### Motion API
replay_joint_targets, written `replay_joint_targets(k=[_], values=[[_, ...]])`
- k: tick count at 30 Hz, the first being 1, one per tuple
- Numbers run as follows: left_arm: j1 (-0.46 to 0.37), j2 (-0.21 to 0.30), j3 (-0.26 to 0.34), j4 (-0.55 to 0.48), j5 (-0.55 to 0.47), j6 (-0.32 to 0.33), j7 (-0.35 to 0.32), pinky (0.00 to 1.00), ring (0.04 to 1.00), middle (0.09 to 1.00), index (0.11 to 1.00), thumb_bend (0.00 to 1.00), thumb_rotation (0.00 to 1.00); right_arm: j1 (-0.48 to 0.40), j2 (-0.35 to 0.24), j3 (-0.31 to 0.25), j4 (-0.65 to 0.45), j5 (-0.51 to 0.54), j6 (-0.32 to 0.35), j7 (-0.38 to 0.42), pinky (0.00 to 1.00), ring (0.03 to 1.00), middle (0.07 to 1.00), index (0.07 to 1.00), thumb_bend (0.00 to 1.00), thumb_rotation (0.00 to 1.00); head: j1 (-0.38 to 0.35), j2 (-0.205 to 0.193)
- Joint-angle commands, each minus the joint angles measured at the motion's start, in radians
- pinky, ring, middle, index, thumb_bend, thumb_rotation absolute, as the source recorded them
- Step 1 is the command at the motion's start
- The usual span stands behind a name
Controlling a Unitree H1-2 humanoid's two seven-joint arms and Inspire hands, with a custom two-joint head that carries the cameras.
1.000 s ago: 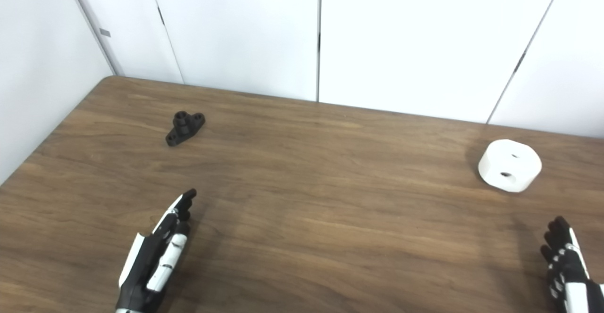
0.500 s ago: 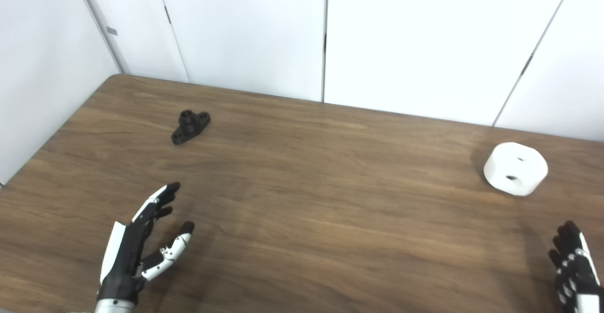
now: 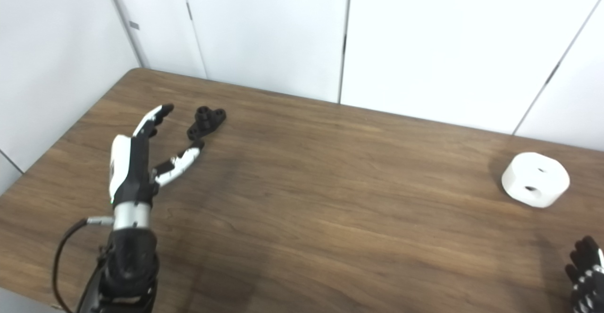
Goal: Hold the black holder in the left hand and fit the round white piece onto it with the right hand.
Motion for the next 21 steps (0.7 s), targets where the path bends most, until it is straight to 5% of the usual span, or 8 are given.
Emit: replay_joint_targets(k=[1, 12, 21], values=[[-0.024, 0.041, 0.008, 0.022, 0.046, 0.016, 0.006, 0.86, 0.889, 0.868, 0.827, 0.72, 0.26, 0.045, 0.023, 0.011, 0.042, 0.009, 0.005, -0.003, 1.0, 1.0, 1.0, 1.0, 0.79, 1.0, 0.0, 0.0], [-0.172, 0.153, -0.014, 0.232, 0.072, 0.065, 0.003, 0.78, 0.881, 0.883, 0.808, 0.77, 0.28, 0.058, 0.021, 0.012, 0.031, 0.006, 0.0, 0.003, 1.0, 1.0, 1.0, 1.0, 0.77, 1.0, 0.0, 0.007], [-0.23, 0.219, -0.056, 0.361, 0.114, 0.11, 0.016, 0.93, 0.927, 0.893, 0.796, 0.83, 0.35, 0.063, 0.022, 0.013, 0.015, -0.002, 0.016, -0.004, 1.0, 1.0, 1.0, 1.0, 0.77, 1.0, 0.0, 0.012]])
